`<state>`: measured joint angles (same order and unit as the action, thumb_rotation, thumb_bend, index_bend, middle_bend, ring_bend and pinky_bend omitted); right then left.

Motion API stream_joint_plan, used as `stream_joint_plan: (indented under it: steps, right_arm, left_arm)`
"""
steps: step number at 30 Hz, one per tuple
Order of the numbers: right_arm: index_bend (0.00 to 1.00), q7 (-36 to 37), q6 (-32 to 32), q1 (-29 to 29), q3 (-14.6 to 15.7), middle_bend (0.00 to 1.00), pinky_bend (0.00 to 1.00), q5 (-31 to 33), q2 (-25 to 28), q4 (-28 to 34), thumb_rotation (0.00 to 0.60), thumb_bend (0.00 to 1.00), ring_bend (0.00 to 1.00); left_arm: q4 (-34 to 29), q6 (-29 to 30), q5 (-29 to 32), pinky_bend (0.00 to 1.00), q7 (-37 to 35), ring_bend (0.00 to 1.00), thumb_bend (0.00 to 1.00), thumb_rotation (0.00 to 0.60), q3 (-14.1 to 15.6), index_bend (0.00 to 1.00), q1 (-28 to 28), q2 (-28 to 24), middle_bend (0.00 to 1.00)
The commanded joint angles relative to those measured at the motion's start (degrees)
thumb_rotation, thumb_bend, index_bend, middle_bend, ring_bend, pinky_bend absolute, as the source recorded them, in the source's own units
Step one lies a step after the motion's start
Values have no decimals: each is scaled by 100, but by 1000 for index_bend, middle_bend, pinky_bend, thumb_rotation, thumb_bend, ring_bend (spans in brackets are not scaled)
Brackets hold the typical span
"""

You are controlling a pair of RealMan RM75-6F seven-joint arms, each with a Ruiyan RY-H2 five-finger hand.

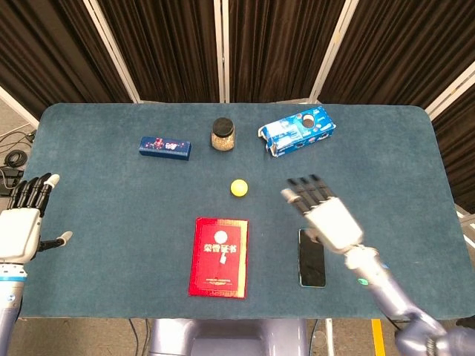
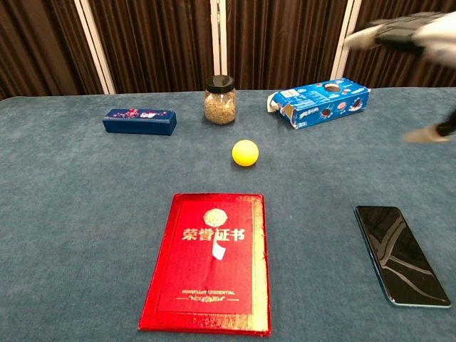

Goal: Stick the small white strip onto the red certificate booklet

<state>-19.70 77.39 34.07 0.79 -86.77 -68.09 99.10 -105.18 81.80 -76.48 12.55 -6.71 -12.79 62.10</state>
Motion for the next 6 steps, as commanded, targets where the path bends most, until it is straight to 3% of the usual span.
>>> stream_joint_plan:
  steps: [1,6]
  right_arm:
    - [0,673,1020,-1036,210,0,0,209,340,-243,600,0,0]
    - [0,922,1338,-1473,174,0,0,418,236,-548,600,0,0]
  left_arm:
    - [-17,136,-69,0,41,0,0,600,131,0,149,17,0]
    - [13,248,-152,0,32,0,0,600,225,0,273,26,0]
